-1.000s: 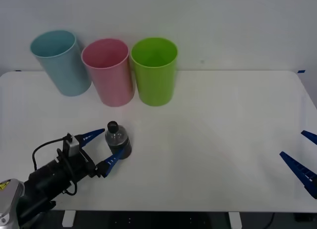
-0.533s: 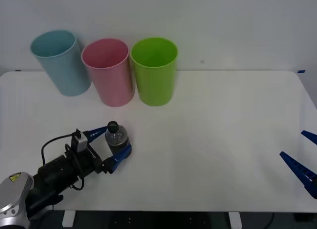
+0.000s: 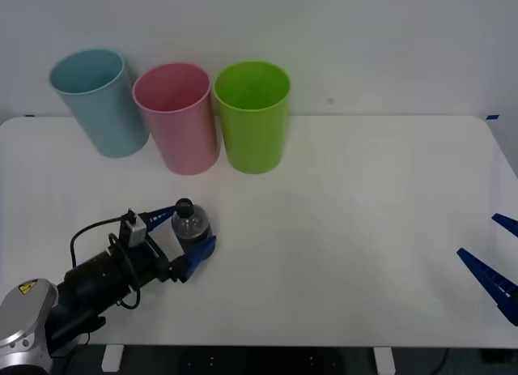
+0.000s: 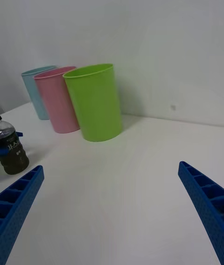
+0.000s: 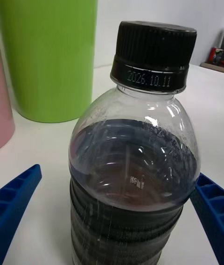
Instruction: Grasp the object on the table and drop it into the matching bin: aluminum can to the light blue bin, PET bottle to the pink bin.
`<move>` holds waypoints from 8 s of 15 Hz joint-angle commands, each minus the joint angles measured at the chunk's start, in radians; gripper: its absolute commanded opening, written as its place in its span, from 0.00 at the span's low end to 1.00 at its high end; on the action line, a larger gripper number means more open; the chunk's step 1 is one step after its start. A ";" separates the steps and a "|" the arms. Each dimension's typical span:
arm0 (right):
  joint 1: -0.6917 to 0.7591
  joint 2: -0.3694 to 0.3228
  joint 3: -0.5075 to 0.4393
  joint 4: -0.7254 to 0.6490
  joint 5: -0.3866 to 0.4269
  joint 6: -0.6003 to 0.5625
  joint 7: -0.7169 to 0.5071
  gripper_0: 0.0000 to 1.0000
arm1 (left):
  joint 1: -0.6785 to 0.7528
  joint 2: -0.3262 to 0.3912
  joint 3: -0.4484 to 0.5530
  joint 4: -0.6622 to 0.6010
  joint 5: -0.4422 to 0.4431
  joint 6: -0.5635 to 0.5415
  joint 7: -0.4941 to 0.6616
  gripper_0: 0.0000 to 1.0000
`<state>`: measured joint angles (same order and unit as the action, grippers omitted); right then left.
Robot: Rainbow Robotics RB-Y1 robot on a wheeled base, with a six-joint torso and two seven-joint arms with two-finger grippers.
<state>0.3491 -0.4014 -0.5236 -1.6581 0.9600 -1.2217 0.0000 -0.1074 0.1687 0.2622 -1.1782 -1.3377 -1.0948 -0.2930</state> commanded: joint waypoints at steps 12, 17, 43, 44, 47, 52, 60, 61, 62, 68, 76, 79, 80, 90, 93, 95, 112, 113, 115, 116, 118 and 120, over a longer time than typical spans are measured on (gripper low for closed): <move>0.000 0.000 0.000 0.000 0.000 0.000 0.000 1.00 | -0.002 0.002 0.022 -0.006 0.022 -0.008 -0.011 0.00; 0.000 0.000 0.000 0.000 0.000 0.000 0.000 1.00 | 0.018 0.041 0.077 -0.035 0.066 -0.028 0.009 0.00; 0.000 0.000 0.000 0.000 0.000 0.000 0.000 1.00 | -0.095 0.212 0.160 -0.515 0.029 0.174 0.818 0.00; 0.000 0.000 0.000 0.000 0.000 0.000 0.000 1.00 | -0.115 0.212 0.161 -0.511 0.009 0.182 0.838 0.00; 0.000 0.000 0.000 0.000 0.000 0.000 0.000 1.00 | -0.196 0.210 0.160 -0.452 -0.063 0.201 0.850 0.00; 0.000 0.000 0.000 0.000 0.000 0.000 0.000 1.00 | -0.344 0.210 0.150 -0.302 -0.156 0.201 0.839 0.00; 0.000 0.000 0.000 0.000 0.000 0.000 0.000 1.00 | -0.560 0.206 0.118 -0.069 -0.299 0.213 0.801 0.00; 0.000 0.000 0.000 0.000 0.000 0.000 0.000 1.00 | -0.581 0.198 0.118 -0.044 -0.319 0.216 0.793 0.00; 0.000 0.000 0.000 0.000 0.000 0.000 0.000 1.00 | -0.609 0.186 0.121 -0.020 -0.347 0.224 0.785 0.00; 0.000 0.000 0.000 0.000 0.000 0.000 0.000 1.00 | -0.641 0.135 0.126 0.000 -0.405 0.253 0.772 0.00; 0.000 0.000 0.000 0.000 0.000 0.000 0.000 1.00 | -0.641 0.135 0.124 0.000 -0.376 0.251 0.762 1.00; 0.000 0.000 0.000 0.000 0.000 0.000 0.000 1.00 | -0.640 0.135 0.124 0.000 -0.365 0.251 0.759 1.00; 0.000 0.000 0.000 0.000 0.000 0.000 0.000 1.00 | -0.635 0.135 0.124 0.000 -0.353 0.251 0.755 1.00; 0.000 0.000 0.000 0.000 0.000 0.000 0.000 1.00 | -0.519 0.201 0.098 -0.032 -0.130 0.193 0.701 1.00; 0.000 0.000 0.000 0.000 0.000 0.000 0.000 1.00 | -0.477 0.226 0.129 -0.037 -0.081 0.135 0.684 1.00; 0.000 0.000 0.000 0.000 0.000 0.000 0.000 1.00 | -0.425 0.247 0.137 -0.074 -0.043 0.118 0.673 1.00; 0.000 0.000 0.000 0.000 0.000 0.000 0.000 1.00 | 0.020 0.347 0.295 -0.264 0.181 -0.050 0.503 1.00; 0.000 0.000 0.000 0.000 0.000 0.000 0.000 1.00 | 0.040 0.351 0.310 -0.264 0.181 -0.073 0.494 1.00; 0.000 0.000 0.000 0.000 0.000 0.000 0.000 1.00 | 0.083 0.359 0.333 -0.265 0.193 -0.109 0.477 1.00; 0.000 0.000 0.000 0.000 0.000 0.000 0.000 1.00 | 0.100 0.364 0.341 -0.265 0.198 -0.120 0.468 1.00; 0.000 0.000 0.000 0.000 0.000 0.000 0.000 1.00 | 0.144 0.368 0.350 -0.265 0.213 -0.128 0.411 1.00; 0.000 0.000 0.000 0.000 0.000 0.000 0.000 1.00 | 0.186 0.371 0.350 -0.265 0.241 -0.134 0.400 1.00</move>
<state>0.3491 -0.4014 -0.5236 -1.6581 0.9599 -1.2217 0.0000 0.0622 0.5380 0.6119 -1.4435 -1.1103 -1.2264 0.1129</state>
